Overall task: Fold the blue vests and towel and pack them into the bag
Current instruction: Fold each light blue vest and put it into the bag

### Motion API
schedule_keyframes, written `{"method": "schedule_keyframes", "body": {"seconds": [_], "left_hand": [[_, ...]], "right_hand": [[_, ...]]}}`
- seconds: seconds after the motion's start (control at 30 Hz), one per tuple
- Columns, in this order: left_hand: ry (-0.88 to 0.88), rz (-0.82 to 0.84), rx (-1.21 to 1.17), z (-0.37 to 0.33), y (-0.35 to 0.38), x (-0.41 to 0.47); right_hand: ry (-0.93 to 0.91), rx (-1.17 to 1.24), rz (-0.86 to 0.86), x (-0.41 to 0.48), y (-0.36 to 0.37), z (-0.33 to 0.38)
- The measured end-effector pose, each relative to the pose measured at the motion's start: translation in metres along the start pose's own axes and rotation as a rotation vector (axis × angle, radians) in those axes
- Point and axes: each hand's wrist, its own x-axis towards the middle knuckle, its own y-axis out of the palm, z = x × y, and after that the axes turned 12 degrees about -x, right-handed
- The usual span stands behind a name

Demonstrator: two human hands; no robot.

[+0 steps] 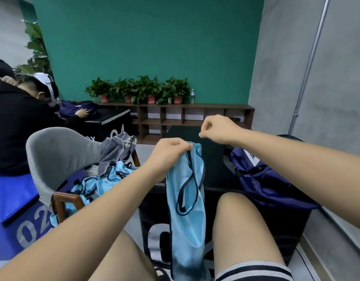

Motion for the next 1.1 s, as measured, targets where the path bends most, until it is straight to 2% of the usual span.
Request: {"method": "schedule_keyframes", "body": {"seconds": [0.13, 0.33, 0.4, 0.5, 0.67, 0.77, 1.1], "left_hand": [[-0.032, -0.031, -0.091, -0.004, -0.009, 0.008], [-0.068, -0.091, -0.192, -0.014, -0.016, 0.017], [-0.066, -0.078, -0.199, -0.017, -0.016, 0.019], [-0.062, -0.037, -0.179, -0.020, -0.016, 0.021], [-0.039, -0.034, -0.151, -0.027, -0.024, 0.021], [-0.054, -0.077, -0.148, -0.029, -0.040, 0.025], [0.072, -0.233, -0.040, -0.040, -0.108, 0.031]], "right_hand": [[0.031, 0.144, 0.055, -0.020, 0.017, -0.006], [0.095, 0.604, 0.510, -0.047, 0.049, -0.016], [0.049, 0.758, 0.570, -0.050, 0.059, -0.017], [0.050, 0.963, 0.513, -0.048, 0.060, -0.007], [0.076, 1.116, 0.447, -0.044, 0.041, 0.002], [0.064, 1.122, 0.424, -0.041, 0.026, -0.003], [0.153, 1.142, 0.198, -0.029, -0.033, -0.044]]}}
